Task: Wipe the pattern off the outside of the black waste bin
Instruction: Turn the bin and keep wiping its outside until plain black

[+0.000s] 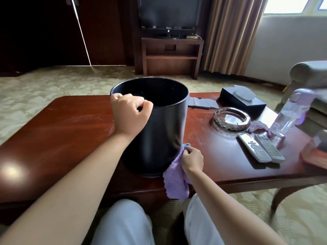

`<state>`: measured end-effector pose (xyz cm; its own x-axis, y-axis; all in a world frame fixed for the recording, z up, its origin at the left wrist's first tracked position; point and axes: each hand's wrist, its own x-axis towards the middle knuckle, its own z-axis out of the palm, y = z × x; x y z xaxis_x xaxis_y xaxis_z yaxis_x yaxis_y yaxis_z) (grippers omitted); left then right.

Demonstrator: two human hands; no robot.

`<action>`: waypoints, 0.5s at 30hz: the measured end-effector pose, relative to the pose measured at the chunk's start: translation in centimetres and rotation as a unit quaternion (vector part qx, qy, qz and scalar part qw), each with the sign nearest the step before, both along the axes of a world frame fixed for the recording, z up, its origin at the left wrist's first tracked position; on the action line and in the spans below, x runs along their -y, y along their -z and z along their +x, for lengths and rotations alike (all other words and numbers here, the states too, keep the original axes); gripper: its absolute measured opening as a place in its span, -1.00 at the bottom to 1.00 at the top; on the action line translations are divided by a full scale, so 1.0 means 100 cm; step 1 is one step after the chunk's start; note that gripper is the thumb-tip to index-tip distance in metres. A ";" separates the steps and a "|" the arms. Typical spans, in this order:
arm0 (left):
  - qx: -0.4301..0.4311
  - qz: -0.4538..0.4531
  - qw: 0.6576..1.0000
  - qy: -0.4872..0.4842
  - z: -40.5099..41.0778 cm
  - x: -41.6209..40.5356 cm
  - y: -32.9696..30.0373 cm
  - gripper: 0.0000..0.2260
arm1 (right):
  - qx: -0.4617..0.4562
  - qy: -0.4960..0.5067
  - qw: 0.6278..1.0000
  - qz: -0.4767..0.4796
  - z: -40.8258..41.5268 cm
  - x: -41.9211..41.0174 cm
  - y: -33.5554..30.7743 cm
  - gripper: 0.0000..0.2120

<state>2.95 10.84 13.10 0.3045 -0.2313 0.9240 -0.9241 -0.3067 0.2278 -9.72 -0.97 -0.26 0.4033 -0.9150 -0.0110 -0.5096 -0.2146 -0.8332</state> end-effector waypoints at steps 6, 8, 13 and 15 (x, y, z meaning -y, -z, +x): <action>0.049 0.037 0.987 -0.147 -0.020 0.004 -0.002 -0.67 | 0.127 0.030 0.991 0.043 -0.004 0.005 -0.018 -0.73; 0.039 0.056 0.988 -0.137 -0.040 0.017 -0.005 -0.70 | 0.168 0.013 0.984 0.054 -0.002 0.000 -0.024 -0.72; -0.097 0.054 0.993 -0.039 -0.071 0.043 -0.008 -0.68 | 0.248 0.006 0.962 0.112 -0.001 0.003 -0.031 -0.75; -0.108 0.041 0.992 -0.040 -0.068 0.043 -0.005 -0.67 | 0.272 0.013 0.951 0.146 -0.002 0.004 -0.034 -0.76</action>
<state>-3.85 6.59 13.61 0.5145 -0.2702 0.8138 -0.8279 -0.4038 0.3893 -9.93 -1.39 3.13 0.3999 -0.9144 -0.0628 0.0119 0.0737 -0.9972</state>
